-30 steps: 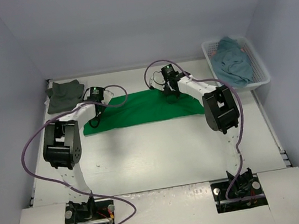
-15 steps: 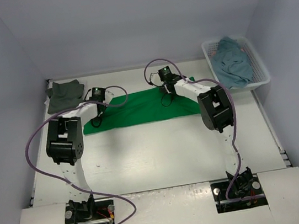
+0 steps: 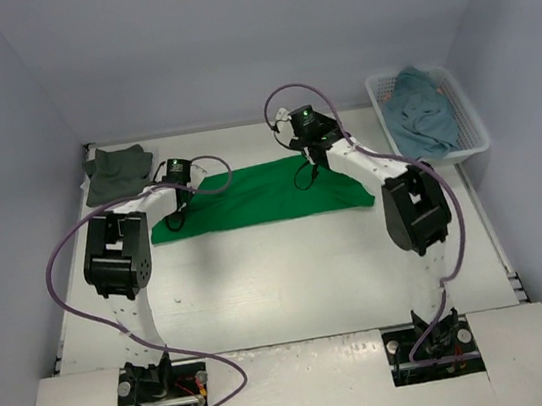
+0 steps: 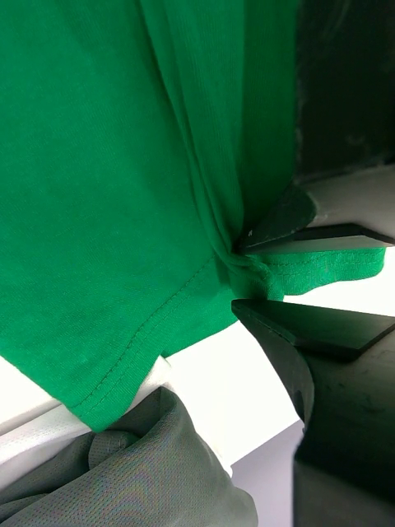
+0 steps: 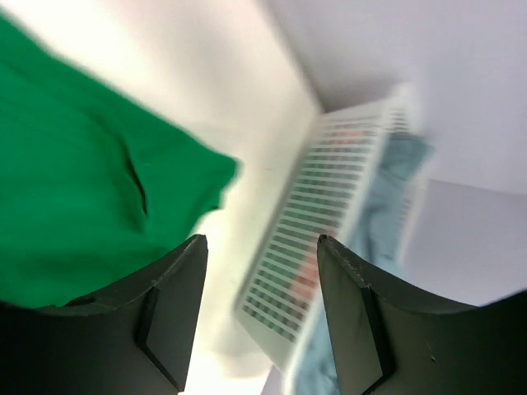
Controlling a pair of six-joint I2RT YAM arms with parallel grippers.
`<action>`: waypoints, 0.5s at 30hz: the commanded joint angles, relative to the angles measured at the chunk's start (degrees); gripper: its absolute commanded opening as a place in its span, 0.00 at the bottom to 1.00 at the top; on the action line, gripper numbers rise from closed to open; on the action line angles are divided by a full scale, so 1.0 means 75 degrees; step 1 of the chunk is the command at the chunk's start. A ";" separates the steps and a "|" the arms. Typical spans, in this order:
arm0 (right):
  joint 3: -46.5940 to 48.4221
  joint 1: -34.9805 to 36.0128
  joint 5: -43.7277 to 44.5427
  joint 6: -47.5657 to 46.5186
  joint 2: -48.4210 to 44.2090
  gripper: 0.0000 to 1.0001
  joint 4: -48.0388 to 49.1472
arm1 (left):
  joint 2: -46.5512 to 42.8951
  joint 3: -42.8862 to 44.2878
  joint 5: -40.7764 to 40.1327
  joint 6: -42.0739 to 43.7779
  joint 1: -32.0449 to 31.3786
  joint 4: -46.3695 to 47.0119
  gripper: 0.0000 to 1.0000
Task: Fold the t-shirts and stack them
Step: Fold the tshirt
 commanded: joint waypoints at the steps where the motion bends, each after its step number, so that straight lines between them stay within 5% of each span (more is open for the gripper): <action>1: -0.0104 0.0081 0.0430 0.0404 -0.1289 0.53 0.0209 | -0.0296 0.0002 -0.0016 -0.0117 0.0078 0.0148 0.24; 7: -0.0608 0.0081 0.0255 0.0767 -0.1829 0.53 -0.0329 | -0.0472 -0.0091 0.0077 -0.0199 0.0043 0.0043 0.24; 15: -0.0843 0.0116 -0.1406 0.1682 -0.1631 0.42 -0.1478 | -0.0577 -0.0302 0.0124 -0.0187 0.0020 0.0031 0.24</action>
